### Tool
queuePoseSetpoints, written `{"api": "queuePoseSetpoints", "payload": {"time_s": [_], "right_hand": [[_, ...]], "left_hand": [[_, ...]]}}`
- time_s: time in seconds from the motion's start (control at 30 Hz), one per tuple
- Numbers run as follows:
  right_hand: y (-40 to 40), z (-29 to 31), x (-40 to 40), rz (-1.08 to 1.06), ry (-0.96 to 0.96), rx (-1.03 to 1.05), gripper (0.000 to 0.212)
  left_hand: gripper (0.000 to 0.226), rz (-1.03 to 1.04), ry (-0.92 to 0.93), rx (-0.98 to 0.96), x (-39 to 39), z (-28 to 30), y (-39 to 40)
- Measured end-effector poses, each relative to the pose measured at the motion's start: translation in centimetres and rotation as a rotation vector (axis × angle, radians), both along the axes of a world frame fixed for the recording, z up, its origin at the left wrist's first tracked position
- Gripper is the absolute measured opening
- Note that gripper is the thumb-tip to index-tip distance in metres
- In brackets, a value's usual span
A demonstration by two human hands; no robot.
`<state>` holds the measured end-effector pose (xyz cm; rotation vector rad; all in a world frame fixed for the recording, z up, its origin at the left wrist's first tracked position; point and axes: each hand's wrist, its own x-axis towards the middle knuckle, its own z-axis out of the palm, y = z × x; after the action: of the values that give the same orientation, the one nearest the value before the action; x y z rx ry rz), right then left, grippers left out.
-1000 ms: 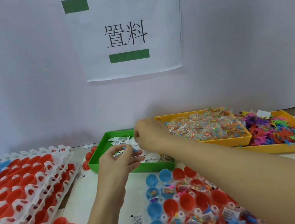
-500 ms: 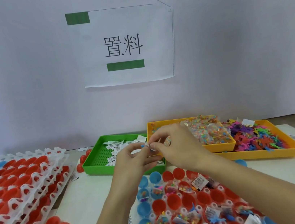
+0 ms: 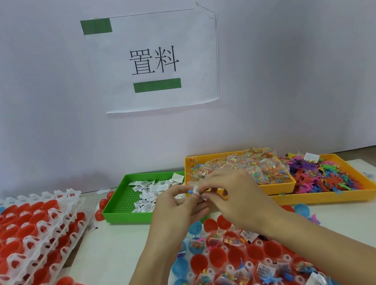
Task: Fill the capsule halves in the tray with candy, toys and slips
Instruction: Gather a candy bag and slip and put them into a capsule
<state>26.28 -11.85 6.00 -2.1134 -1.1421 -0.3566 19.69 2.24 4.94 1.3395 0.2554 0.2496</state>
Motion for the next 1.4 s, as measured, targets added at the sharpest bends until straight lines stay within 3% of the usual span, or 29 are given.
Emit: {"api": "queuePoseSetpoints", "payload": {"time_s": [0.5, 0.67, 0.77, 1.1, 1.27, 1.4], "right_hand": [[-1.1, 0.1, -0.8, 0.002, -0.051, 0.042, 0.018], [-1.1, 0.1, -0.9, -0.119, 0.131, 0.144, 0.006], [-1.2, 0.1, -0.9, -0.168, 0.336, 0.189, 0.017], [-1.8, 1.1, -0.7, -0.051, 0.882, 0.282, 0.018], [-2.0, 1.6, -1.3, -0.065, 1.018, 0.364, 0.02], [-2.7, 2.3, -3.1, -0.061, 0.994, 0.394, 0.007]], "left_hand": [[0.028, -0.072, -0.028, 0.036, -0.4, 0.4, -0.8], [0.016, -0.073, -0.028, 0.064, -0.3, 0.5, -1.2], [0.011, -0.052, -0.033, 0.105, -0.4, 0.7, -1.4], [0.012, -0.072, -0.076, 0.325, -0.3, 0.8, -1.4], [0.015, -0.051, -0.135, 0.359, -1.2, 1.3, -2.0], [0.016, -0.034, -0.165, 0.356, -2.8, 2.1, -3.1]]}}
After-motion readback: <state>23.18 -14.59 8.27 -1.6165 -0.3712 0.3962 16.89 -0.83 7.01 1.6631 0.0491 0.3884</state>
